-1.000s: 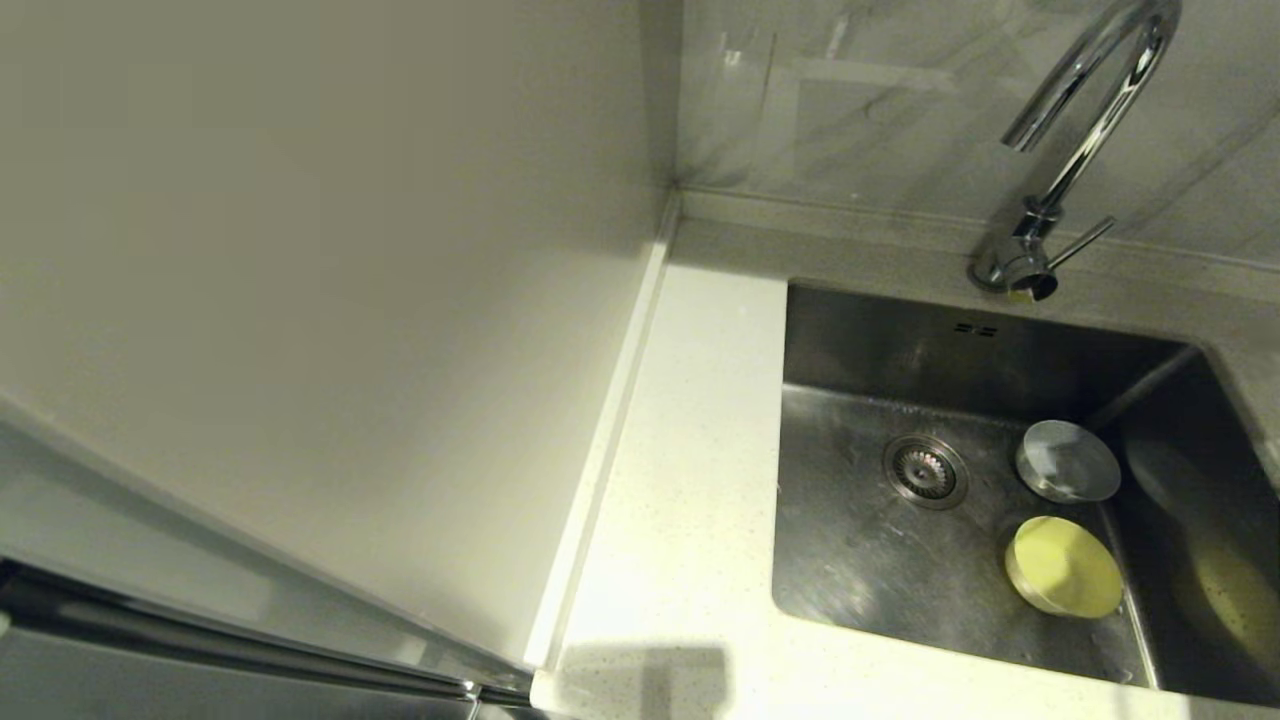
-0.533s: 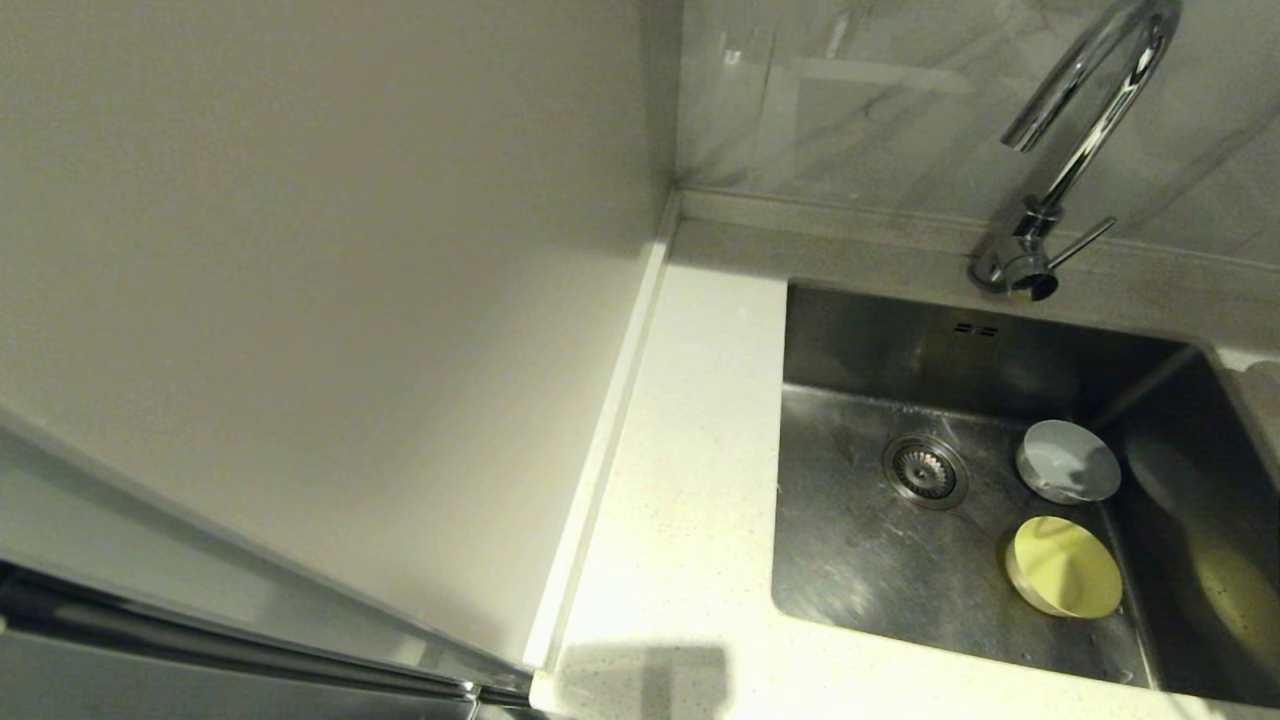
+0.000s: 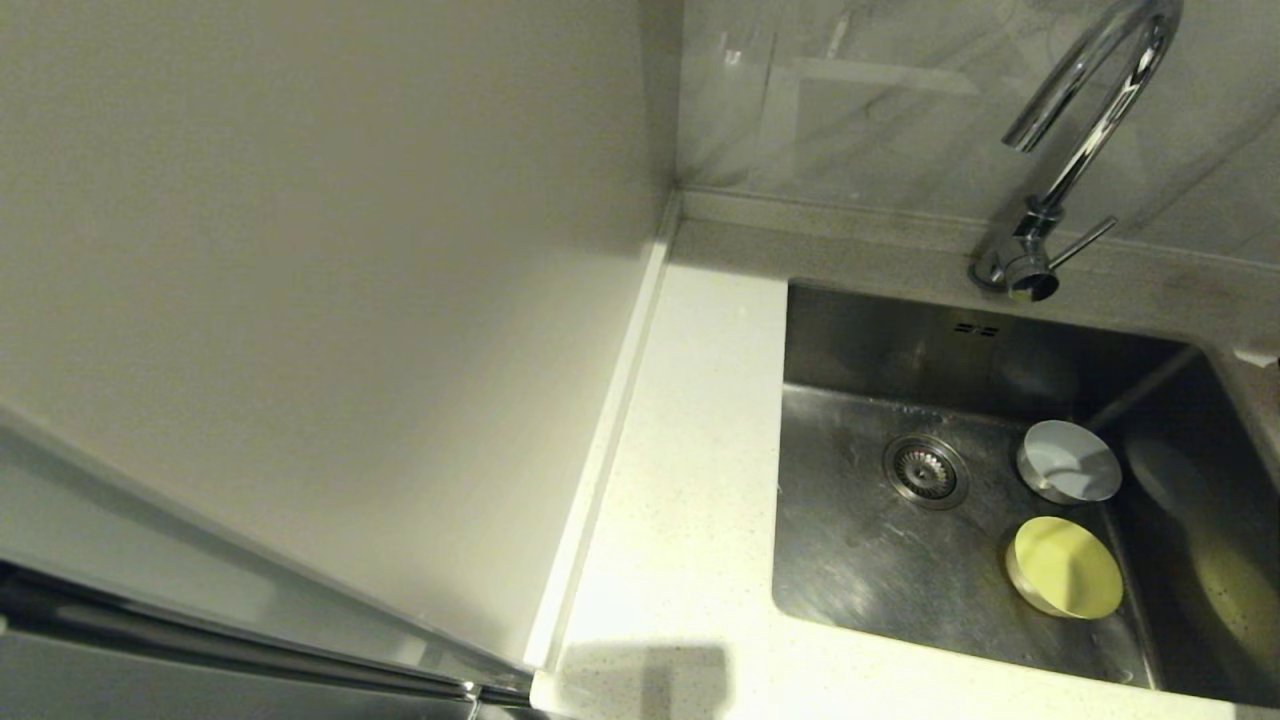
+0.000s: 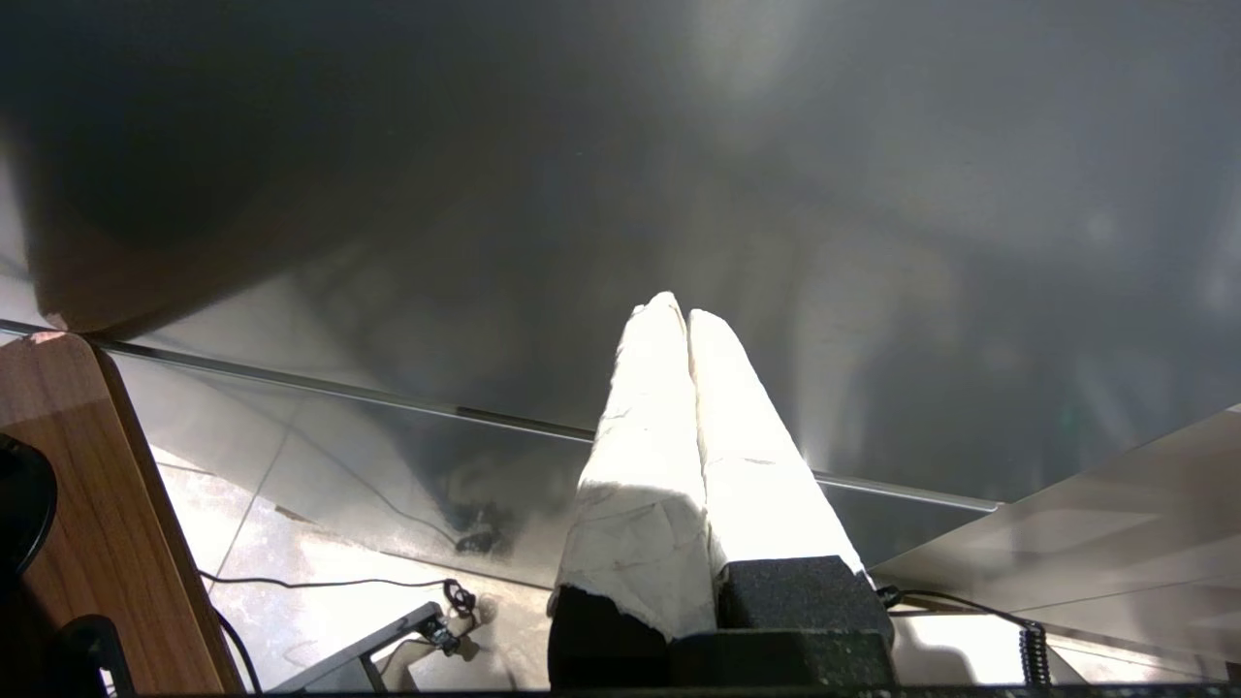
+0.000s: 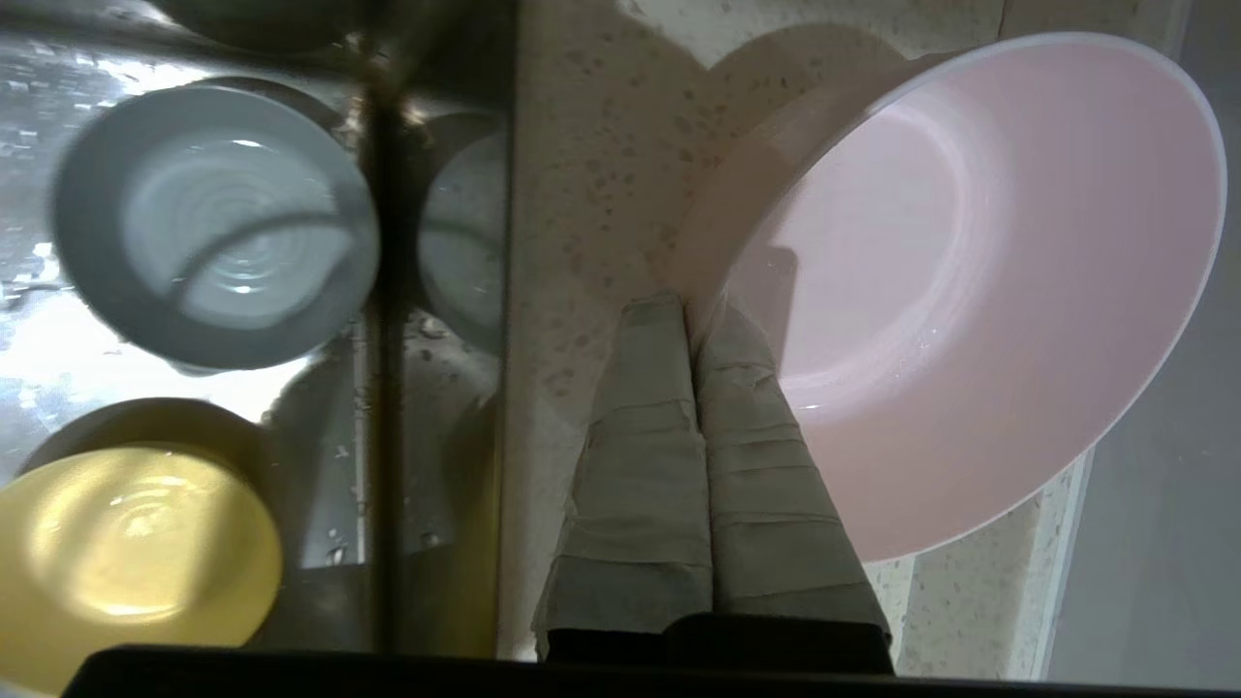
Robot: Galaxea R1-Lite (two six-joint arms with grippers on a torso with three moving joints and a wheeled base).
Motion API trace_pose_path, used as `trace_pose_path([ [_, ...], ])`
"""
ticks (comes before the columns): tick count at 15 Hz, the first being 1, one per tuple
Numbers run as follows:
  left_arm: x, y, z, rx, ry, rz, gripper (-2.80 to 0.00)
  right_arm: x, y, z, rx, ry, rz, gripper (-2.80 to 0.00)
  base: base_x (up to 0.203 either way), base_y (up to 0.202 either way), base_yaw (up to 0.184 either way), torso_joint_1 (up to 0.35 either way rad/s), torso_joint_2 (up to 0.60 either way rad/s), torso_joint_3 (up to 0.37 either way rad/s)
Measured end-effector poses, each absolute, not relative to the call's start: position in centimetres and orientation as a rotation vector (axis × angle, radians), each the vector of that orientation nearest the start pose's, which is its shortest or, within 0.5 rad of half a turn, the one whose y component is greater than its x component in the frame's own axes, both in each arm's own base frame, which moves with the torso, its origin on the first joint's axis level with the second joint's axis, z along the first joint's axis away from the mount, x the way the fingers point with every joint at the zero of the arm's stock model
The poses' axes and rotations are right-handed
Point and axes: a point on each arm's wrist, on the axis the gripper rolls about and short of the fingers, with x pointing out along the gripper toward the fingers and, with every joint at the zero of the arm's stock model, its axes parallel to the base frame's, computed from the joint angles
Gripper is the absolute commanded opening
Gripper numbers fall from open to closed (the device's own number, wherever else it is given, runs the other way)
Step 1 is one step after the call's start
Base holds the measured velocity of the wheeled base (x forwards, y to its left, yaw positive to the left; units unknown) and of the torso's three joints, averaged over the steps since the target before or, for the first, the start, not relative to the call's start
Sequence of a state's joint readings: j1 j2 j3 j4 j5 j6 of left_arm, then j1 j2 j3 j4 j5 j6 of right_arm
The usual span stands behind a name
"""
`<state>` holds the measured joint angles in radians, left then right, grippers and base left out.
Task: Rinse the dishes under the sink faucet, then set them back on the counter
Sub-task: Put a bowl back to the table from the sink
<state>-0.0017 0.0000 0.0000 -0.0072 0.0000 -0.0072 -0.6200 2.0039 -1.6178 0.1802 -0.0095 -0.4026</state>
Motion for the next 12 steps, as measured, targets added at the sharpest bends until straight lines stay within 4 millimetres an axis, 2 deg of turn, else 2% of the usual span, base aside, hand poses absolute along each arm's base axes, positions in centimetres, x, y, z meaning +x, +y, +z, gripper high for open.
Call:
trace_pose_path([
  [3, -2.3, 0.0, 7.6, -0.007, -0.007, -0.002, -2.8, 33.1, -23.7, 22.0, -0.208, 0.662, -0.496, 0.0, 0.0, 0.0, 0.0, 0.0, 0.0, 0.0],
  [7, -2.3, 0.0, 7.6, -0.007, -0.007, -0.002, -2.8, 32.9, -23.5, 23.3, -0.201, 0.62, -0.512, 0.0, 0.0, 0.0, 0.0, 0.0, 0.0, 0.0],
  [10, -2.3, 0.0, 7.6, -0.008, -0.007, -0.002, -2.8, 31.5, -22.4, 26.1, -0.177, 0.534, -0.517, 0.0, 0.0, 0.0, 0.0, 0.0, 0.0, 0.0],
  [12, -2.3, 0.0, 7.6, -0.008, -0.008, -0.002, -2.8, 30.2, -20.2, 28.5, -0.16, 0.451, -0.434, 0.0, 0.0, 0.0, 0.0, 0.0, 0.0, 0.0],
])
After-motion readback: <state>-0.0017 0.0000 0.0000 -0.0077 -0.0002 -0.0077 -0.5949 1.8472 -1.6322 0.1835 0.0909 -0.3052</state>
